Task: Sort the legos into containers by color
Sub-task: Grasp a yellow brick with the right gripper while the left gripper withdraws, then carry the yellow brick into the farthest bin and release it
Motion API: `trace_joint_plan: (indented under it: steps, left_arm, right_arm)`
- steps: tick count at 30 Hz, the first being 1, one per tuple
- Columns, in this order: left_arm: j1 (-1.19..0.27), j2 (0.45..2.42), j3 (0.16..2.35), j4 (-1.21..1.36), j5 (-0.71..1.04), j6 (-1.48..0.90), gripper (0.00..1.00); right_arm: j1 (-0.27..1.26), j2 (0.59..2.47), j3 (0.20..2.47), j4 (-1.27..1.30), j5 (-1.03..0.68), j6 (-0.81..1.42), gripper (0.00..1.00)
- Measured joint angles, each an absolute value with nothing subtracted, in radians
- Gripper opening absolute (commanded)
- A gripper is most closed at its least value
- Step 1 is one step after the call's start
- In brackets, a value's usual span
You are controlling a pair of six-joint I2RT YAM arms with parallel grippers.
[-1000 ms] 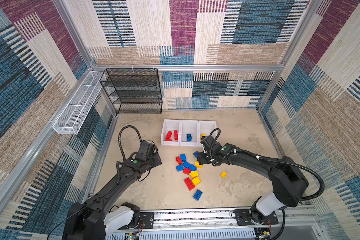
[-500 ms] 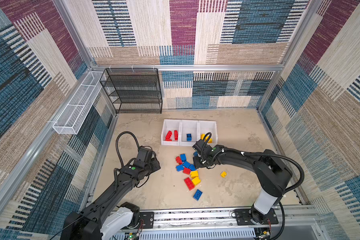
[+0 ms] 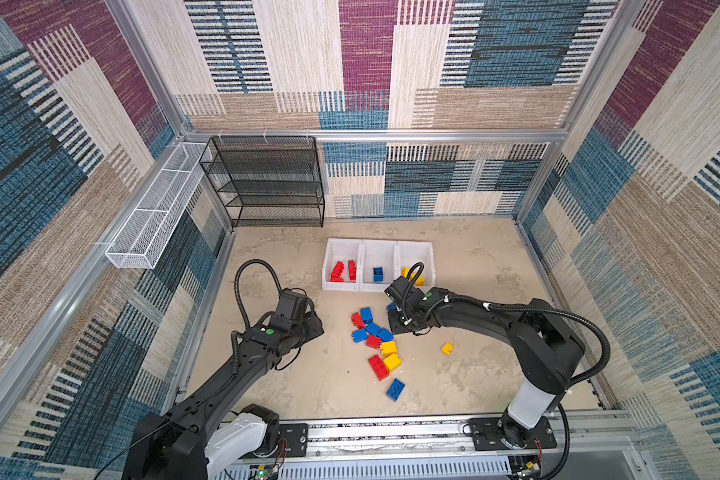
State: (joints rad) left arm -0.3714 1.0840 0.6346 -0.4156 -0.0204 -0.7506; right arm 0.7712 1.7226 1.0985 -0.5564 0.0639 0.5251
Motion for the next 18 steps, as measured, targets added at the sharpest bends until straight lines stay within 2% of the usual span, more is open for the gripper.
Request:
trace_joint_plan:
  steps: [5,10,18]
  left_arm:
    - [-0.371,1.147,0.677,-0.416,0.001,-0.737,0.58]
    - [-0.382,1.209,0.723,-0.417,0.006,-0.736,0.58]
    - [-0.415,1.26,0.777,-0.435,0.004,-0.733,0.58]
  right_arm:
    - [0.741,1.637,1.146,-0.598,0.087,0.489,0.39]
    - [0.598,1.618,1.245,-0.604,0.097,0.415,0.39]
    - [0.422,1.81,1.454,-0.592,0.082,0.303,0.4]
